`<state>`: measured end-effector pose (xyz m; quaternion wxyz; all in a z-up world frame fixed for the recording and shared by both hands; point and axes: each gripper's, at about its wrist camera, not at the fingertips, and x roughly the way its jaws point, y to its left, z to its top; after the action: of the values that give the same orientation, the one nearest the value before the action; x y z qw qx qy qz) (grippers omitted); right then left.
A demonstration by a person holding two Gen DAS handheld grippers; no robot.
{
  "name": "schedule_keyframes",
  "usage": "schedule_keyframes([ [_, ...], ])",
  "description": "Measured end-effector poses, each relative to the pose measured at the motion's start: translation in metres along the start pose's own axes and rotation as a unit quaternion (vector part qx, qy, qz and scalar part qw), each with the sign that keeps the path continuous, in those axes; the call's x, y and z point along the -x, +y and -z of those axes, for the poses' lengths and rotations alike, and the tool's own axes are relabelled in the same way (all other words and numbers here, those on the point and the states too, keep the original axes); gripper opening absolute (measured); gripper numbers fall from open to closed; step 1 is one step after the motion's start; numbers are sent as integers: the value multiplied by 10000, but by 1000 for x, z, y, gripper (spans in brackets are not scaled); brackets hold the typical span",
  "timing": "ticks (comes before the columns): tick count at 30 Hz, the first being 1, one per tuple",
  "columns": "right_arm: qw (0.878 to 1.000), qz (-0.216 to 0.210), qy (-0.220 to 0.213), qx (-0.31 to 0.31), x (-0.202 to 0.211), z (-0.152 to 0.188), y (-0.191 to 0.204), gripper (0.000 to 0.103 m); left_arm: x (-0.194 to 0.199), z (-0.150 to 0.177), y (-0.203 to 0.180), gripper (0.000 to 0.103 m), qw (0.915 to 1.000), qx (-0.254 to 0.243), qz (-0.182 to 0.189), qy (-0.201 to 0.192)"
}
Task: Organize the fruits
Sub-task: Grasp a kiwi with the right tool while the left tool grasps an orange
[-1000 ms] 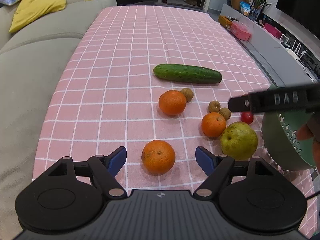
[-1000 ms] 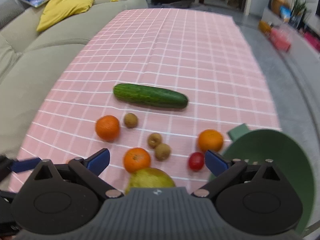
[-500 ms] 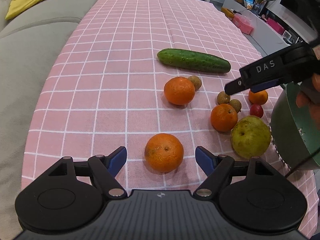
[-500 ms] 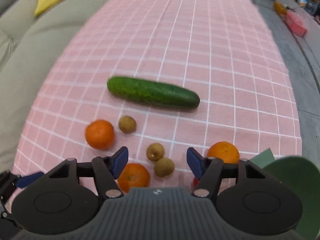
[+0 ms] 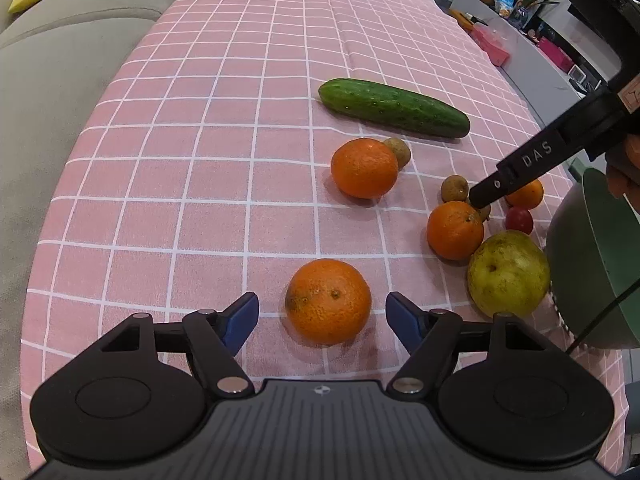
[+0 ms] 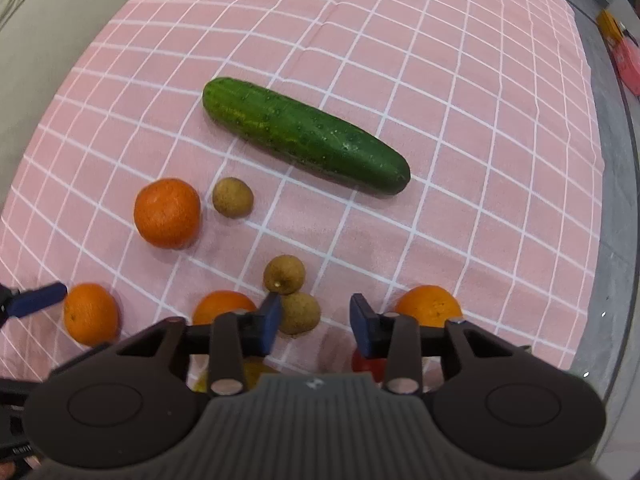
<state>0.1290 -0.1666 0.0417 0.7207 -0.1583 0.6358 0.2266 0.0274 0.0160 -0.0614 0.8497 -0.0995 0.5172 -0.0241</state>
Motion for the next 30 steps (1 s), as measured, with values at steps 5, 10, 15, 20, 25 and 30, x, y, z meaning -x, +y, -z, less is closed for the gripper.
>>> schedule_keyframes([
  [5,9996,-165,221,-11,-6,-5,-1,33,-1,-1,0,85,10000,32,15,-9],
  [10,9988,-286,396,-39,-19,-6,-4,26,-4,-1,1,74,10000,38,15,11],
  [15,9987,-329,398,-59,-24,-4,-4,23,-6,-1,2,73,10000,60,30,51],
  [20,9988,-342,331,-137,-21,-2,-10,22,-4,0,0,54,9999,-14,102,25],
  [25,9988,-379,174,-264,-9,1,-16,22,4,0,2,53,9999,-69,-53,-73],
  [30,9976,-455,-218,-471,29,8,-25,22,17,-4,7,53,9997,5,-60,-253],
])
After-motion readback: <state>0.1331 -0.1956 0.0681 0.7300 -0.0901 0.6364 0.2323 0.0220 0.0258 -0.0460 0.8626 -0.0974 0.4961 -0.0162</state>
